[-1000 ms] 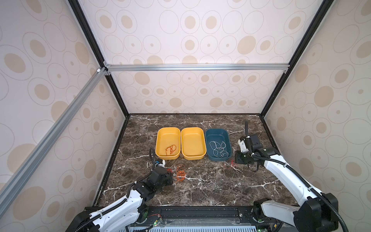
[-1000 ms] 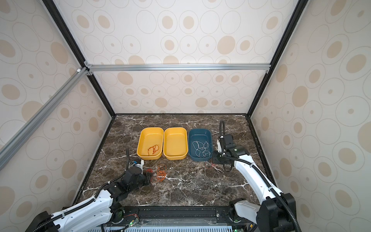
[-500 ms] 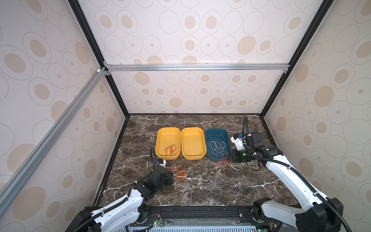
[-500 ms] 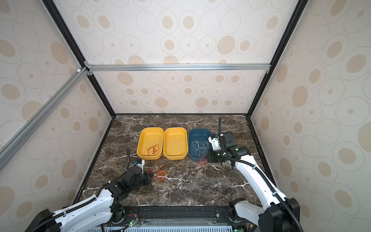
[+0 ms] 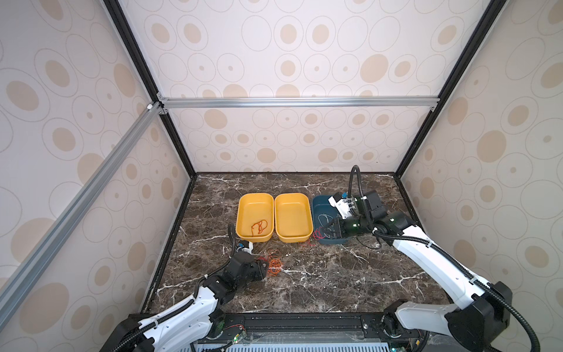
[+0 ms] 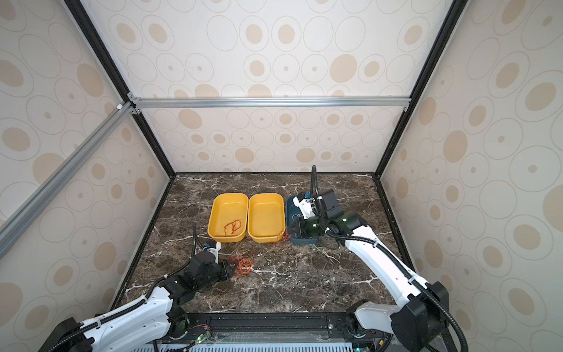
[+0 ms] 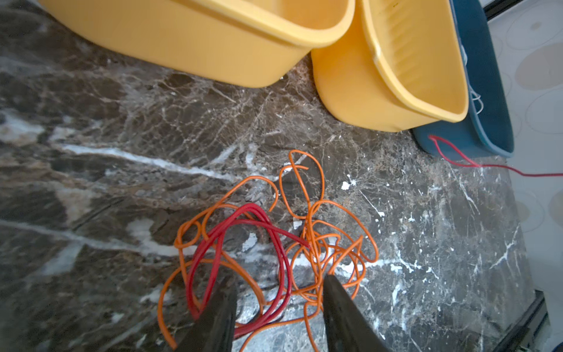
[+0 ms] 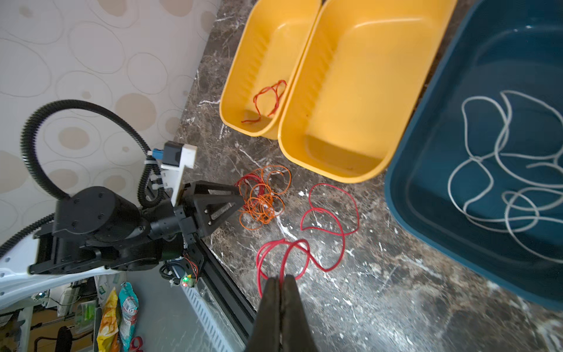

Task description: Untangle the cables

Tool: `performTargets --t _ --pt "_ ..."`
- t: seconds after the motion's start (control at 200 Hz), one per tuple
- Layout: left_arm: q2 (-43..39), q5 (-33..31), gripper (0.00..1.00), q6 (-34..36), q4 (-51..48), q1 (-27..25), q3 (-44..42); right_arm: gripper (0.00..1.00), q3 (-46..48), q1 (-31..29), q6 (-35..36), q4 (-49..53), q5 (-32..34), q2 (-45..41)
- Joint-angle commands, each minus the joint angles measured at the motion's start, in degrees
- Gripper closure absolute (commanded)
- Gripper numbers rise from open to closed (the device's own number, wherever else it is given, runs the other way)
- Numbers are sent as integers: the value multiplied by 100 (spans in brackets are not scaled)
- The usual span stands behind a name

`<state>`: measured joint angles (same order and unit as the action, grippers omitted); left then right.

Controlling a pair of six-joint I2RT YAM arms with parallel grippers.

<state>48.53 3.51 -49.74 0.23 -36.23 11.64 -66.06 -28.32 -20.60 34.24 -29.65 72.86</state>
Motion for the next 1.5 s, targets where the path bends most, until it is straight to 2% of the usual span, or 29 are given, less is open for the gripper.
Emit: performTargets --t 0.0,0.14,0.205,0.35,0.505,0.61,0.795,0.95,1.1,1.206,1.356,1.496 --pt "-96 163 46 110 -120 148 309 100 -347 -141 -145 -352 -89 216" --pt "-171 427 33 443 -278 256 684 100 -595 -254 -205 -399 -107 510" --pt "-147 565 31 744 -394 270 936 100 -668 -286 -253 -376 -135 609" --pt "-135 1201 30 1355 -150 266 1369 100 -771 -392 -370 -392 -215 784" --pt "-214 1757 29 1638 656 268 1438 100 -828 -492 -546 -480 -401 938" --pt "56 2034 29 1861 1019 208 1500 100 -879 -572 -675 -646 -554 1014" --pt "378 1682 29 2565 1245 50 1712 100 -935 -686 -982 -1032 -947 1142" --pt "955 1555 29 2918 1150 44 1981 100 -1091 -710 -1105 -1163 -1140 1192" --pt "1361 990 31 3167 951 53 2177 100 -1163 -719 -1274 -1408 -1430 1203" --pt "1569 785 36 3239 857 71 2343 100 -1163 -731 -1407 -1577 -1553 1236" --pt "1668 838 58 3165 1019 120 2440 100 -1150 -753 -1368 -1546 -1514 1283" --pt "1599 626 81 3222 1006 181 2430 100 -1146 -742 -1318 -1553 -1394 1326"
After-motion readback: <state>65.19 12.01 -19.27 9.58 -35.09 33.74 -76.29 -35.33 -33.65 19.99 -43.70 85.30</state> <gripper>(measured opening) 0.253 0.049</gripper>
